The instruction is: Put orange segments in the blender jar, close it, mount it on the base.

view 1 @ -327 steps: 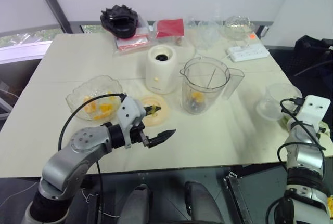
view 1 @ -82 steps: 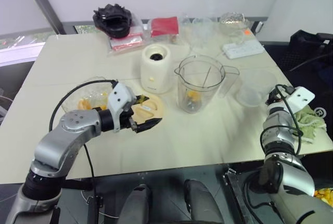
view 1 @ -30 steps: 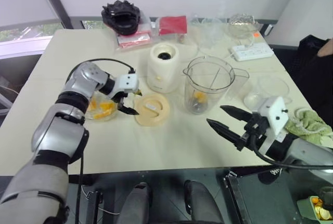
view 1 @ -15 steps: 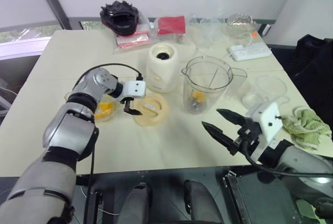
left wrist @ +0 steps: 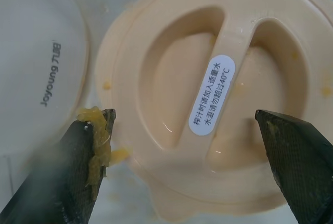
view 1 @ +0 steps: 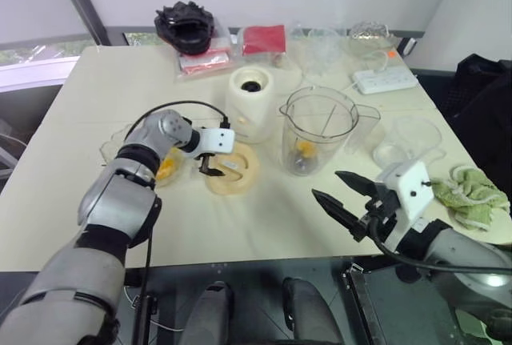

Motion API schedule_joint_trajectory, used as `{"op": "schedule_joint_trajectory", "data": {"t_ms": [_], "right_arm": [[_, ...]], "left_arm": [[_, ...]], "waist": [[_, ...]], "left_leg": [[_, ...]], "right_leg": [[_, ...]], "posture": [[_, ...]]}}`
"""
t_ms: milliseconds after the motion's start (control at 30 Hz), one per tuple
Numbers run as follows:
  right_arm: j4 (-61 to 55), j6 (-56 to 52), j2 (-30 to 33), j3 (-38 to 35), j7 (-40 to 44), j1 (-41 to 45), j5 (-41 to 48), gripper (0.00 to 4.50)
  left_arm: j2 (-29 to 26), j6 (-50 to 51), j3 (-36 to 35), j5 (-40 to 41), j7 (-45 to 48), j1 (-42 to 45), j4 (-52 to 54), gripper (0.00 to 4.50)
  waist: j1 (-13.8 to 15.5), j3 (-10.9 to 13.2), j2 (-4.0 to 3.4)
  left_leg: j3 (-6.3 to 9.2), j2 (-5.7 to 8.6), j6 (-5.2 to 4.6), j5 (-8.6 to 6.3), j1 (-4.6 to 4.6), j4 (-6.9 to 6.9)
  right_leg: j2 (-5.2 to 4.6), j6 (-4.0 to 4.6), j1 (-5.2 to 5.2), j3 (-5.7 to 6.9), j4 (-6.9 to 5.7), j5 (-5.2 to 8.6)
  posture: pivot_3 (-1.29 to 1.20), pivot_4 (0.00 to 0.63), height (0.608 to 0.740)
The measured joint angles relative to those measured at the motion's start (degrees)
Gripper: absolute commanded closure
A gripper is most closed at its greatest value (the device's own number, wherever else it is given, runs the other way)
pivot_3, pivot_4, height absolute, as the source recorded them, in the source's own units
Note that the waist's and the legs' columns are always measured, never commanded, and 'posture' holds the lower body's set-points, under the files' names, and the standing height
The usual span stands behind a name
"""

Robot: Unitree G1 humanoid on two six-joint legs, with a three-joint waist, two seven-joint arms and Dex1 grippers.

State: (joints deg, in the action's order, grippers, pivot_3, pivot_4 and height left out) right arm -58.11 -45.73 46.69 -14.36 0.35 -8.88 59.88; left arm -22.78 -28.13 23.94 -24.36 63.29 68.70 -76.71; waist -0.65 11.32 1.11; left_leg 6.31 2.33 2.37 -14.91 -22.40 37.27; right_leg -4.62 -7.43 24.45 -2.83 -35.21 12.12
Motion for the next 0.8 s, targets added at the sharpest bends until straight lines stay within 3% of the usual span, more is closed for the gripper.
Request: {"op": "schedule_joint_trajectory", "data": {"t_ms": [133, 200, 467, 800], "right_arm": [[0.0, 0.26, 0.73, 0.0, -1.22, -0.3, 0.41, 1.5], [0.0, 0.36, 0.77, 0.0, -1.94, -0.3, 0.74, 1.47], [-0.02, 0.37, 1.0, 0.0, -3.87, -0.17, 1.52, 1.47], [-0.02, 0.36, 1.44, 0.0, -4.74, -0.16, 2.15, 1.47]], "left_arm": [[0.64, -0.37, -0.07, -0.46, 2.87, -0.01, -0.1, 0.0], [0.78, -0.25, -0.2, -0.45, 4.48, 0.0, 0.07, 0.53], [2.14, 1.88, -0.31, -1.28, 7.83, -0.19, -0.32, 4.26], [2.72, 6.76, -2.32, -0.62, 8.57, -0.2, -0.4, 4.26]], "waist": [[-0.12, -0.03, 0.04], [-0.16, -0.04, 0.03], [-0.1, -0.09, 0.03], [-0.01, -0.1, 0.05]], "left_leg": [[-0.01, 0.0, 0.0, 0.0, 0.01, 0.0], [-0.01, -0.01, 0.0, 0.0, 0.03, -0.01], [-0.01, -0.01, 0.0, 0.0, 0.06, 0.0], [0.0, -0.01, -0.01, 0.0, 0.1, 0.05]], "right_leg": [[0.0, 0.0, -0.01, 0.0, 0.0, 0.0], [0.01, 0.0, -0.01, 0.0, -0.02, 0.0], [0.01, 0.0, -0.06, 0.0, -0.02, 0.0], [0.01, 0.0, -0.13, 0.0, -0.05, 0.0]], "posture": [[0.0, 0.15, 0.74], [0.0, 0.15, 0.74], [0.0, 0.15, 0.74], [0.0, 0.15, 0.74]]}}
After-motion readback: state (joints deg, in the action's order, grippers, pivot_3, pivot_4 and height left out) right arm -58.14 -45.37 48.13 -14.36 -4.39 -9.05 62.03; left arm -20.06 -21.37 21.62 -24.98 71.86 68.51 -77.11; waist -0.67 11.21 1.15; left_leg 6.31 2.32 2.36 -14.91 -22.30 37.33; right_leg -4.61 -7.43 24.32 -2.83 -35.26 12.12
